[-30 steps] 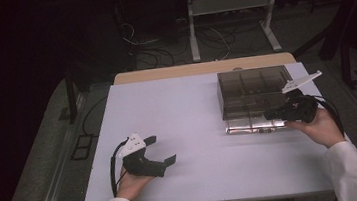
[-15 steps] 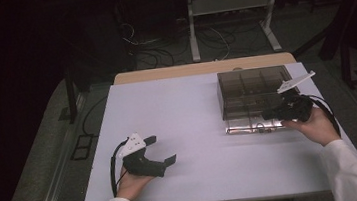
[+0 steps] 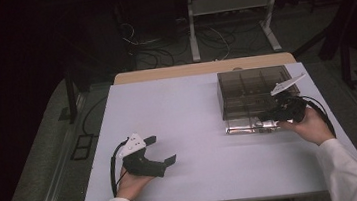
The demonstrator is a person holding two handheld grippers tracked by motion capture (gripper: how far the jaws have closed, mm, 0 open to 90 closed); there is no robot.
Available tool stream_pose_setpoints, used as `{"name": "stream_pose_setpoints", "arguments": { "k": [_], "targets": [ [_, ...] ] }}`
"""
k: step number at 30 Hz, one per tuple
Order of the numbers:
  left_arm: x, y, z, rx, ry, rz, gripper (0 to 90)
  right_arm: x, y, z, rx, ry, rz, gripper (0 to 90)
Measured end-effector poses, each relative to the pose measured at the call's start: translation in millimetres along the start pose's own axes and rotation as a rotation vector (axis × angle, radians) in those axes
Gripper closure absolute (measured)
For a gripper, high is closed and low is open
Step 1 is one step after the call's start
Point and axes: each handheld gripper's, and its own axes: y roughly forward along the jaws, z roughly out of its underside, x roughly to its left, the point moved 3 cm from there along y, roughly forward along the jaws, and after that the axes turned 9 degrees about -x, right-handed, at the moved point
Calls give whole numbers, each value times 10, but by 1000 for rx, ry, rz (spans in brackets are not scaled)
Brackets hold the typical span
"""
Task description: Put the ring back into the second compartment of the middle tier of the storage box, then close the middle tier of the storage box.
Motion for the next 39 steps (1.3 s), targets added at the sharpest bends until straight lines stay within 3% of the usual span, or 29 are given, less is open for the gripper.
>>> {"name": "stream_pose_setpoints", "arguments": {
  "k": [14,24,39],
  "targets": [
    [3,2,4,4,0,-1,0,17,9,-14,-11,11,7,698],
    [1,8,6,6,1,0,0,148,-92,-30,-38,4,-14,644],
    [3,10,7,9,3,0,0,363,-224,91,-77,3,-70,605]
  ]
}}
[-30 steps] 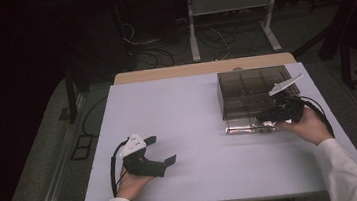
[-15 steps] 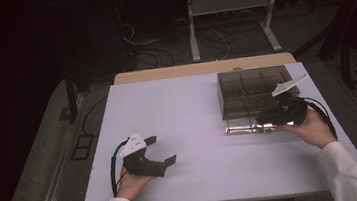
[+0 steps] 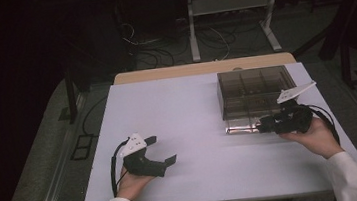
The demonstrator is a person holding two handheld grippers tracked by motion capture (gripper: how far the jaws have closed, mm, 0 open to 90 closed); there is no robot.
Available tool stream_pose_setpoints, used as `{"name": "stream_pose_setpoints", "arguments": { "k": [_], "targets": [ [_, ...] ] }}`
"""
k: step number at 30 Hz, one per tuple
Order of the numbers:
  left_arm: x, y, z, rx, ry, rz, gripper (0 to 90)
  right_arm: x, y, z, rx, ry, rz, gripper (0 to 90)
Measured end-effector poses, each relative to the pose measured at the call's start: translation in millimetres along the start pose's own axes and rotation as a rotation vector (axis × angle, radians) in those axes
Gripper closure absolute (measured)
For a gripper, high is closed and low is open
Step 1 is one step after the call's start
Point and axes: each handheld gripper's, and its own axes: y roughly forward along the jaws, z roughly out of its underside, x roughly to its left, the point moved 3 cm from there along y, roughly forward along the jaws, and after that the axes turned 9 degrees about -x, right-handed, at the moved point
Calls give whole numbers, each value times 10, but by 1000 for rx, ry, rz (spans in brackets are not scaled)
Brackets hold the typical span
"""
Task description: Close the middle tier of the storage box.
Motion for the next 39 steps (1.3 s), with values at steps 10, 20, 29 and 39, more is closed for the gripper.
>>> {"name": "stream_pose_setpoints", "arguments": {
  "k": [10,20,29,39],
  "targets": [
    [-1,-2,-2,-3,-3,-1,0,71,-16,41,-9,-1,-20,605],
    [-1,-4,-3,-3,-1,-1,0,110,3,127,-3,-1,-31,606],
    [2,-5,-3,-3,1,-1,0,116,-11,219,-2,12,-35,660],
    [1,-7,-4,-5,0,-1,0,159,0,323,20,-8,-51,873]
  ]
}}
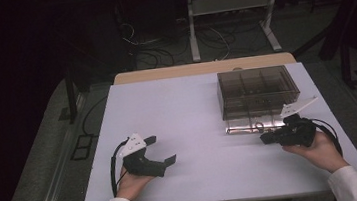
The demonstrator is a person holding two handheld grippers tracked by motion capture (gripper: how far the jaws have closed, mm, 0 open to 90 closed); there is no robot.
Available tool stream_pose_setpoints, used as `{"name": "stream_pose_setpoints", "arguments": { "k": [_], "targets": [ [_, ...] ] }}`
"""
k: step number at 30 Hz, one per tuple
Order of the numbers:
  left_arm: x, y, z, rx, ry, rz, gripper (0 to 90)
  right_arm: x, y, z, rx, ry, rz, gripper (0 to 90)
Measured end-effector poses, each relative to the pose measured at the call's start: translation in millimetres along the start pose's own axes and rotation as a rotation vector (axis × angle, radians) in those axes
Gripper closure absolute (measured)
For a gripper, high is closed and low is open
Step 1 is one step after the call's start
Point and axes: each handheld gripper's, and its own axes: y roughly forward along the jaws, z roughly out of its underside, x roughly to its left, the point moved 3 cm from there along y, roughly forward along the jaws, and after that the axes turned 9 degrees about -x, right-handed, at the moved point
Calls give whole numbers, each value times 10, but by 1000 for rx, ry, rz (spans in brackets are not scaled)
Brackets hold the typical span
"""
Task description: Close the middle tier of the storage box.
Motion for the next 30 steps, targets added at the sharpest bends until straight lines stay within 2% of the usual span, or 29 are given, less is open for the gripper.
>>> {"name": "stream_pose_setpoints", "arguments": {
  "k": [10,22,30],
  "targets": [
    [0,3,2,2,2,0,0,6,66,85,29,-7,-7,889],
    [2,8,6,9,6,1,0,-67,163,116,70,0,40,889],
    [3,7,5,8,7,1,0,-119,189,115,71,12,56,890]
  ]
}}
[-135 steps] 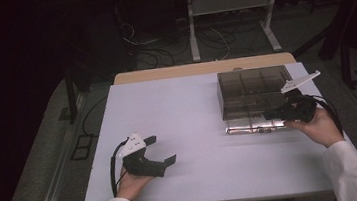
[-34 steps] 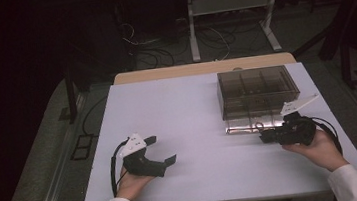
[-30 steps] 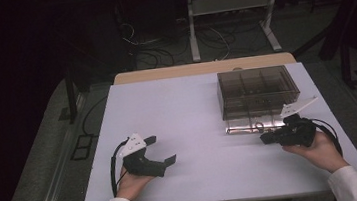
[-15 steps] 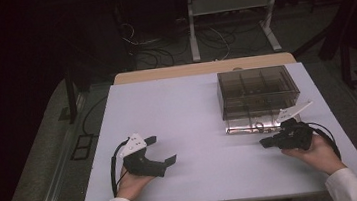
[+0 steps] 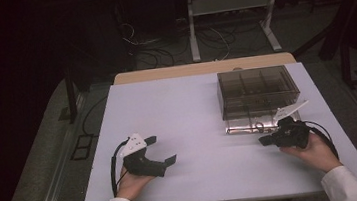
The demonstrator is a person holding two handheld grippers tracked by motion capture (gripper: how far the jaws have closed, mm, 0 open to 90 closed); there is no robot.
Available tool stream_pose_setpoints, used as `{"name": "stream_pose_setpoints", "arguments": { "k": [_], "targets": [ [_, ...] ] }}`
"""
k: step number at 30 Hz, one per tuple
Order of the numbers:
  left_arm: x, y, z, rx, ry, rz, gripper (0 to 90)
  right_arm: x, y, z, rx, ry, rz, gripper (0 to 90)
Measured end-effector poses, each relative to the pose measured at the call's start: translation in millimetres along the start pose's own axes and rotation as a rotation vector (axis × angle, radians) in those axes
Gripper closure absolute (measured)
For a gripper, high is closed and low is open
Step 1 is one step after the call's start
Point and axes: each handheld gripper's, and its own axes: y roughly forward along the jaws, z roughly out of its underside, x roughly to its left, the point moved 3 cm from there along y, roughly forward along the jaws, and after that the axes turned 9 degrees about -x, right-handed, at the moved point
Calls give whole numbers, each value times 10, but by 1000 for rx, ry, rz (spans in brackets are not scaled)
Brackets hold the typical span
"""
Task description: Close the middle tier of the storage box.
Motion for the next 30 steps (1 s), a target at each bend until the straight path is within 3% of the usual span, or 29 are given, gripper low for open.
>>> {"name": "stream_pose_setpoints", "arguments": {
  "k": [17,30],
  "targets": [
    [2,0,-1,0,1,-1,0,-111,8,-13,-14,19,28,889],
    [2,0,-2,-2,0,-1,0,-121,21,-12,-7,20,34,889]
  ]
}}
